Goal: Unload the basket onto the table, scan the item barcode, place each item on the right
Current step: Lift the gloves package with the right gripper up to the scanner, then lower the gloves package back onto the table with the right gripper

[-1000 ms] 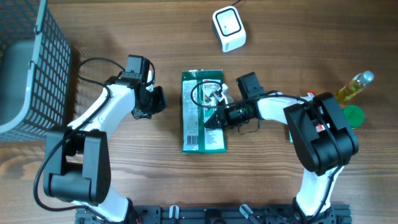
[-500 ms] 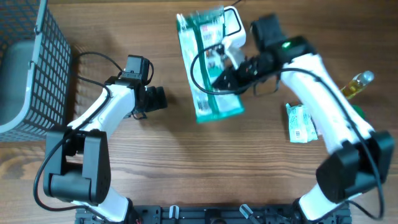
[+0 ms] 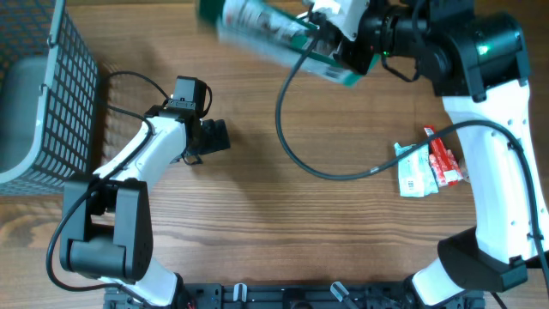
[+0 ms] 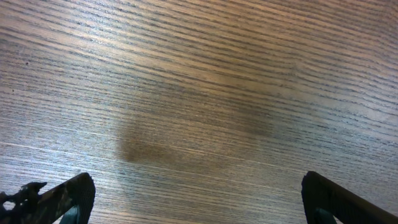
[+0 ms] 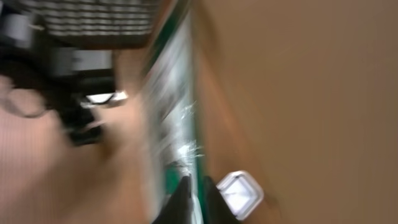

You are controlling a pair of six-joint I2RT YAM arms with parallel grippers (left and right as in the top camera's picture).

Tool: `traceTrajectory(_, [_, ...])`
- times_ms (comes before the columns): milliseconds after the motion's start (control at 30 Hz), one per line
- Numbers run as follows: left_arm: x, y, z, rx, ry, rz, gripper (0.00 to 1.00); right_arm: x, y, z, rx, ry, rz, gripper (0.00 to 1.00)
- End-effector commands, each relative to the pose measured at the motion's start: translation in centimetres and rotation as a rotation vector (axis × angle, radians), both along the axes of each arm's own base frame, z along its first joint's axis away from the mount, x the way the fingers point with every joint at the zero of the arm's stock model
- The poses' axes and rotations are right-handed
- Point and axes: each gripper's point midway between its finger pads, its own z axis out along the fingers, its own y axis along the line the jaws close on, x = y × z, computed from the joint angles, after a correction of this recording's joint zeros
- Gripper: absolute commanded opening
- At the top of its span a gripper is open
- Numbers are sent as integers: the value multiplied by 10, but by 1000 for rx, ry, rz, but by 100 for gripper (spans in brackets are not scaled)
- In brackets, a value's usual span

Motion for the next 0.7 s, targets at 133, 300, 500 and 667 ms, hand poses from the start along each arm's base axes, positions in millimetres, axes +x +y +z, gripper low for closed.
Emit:
traceTrajectory(133, [0,2,2,17,-9,-11,100,38,-7,-41,-150,6,-96,4])
traceTrajectory(300, [0,2,2,18,-9,-11,100,16,-6,-91,-69,383,-224,18])
traceTrajectory(500, [0,2,2,18,-9,-11,100,4,-10,-188,-57,820,-494,7])
traceTrajectory(667, [0,2,2,18,-9,-11,100,12,-38,-278,-143,914,-790,4])
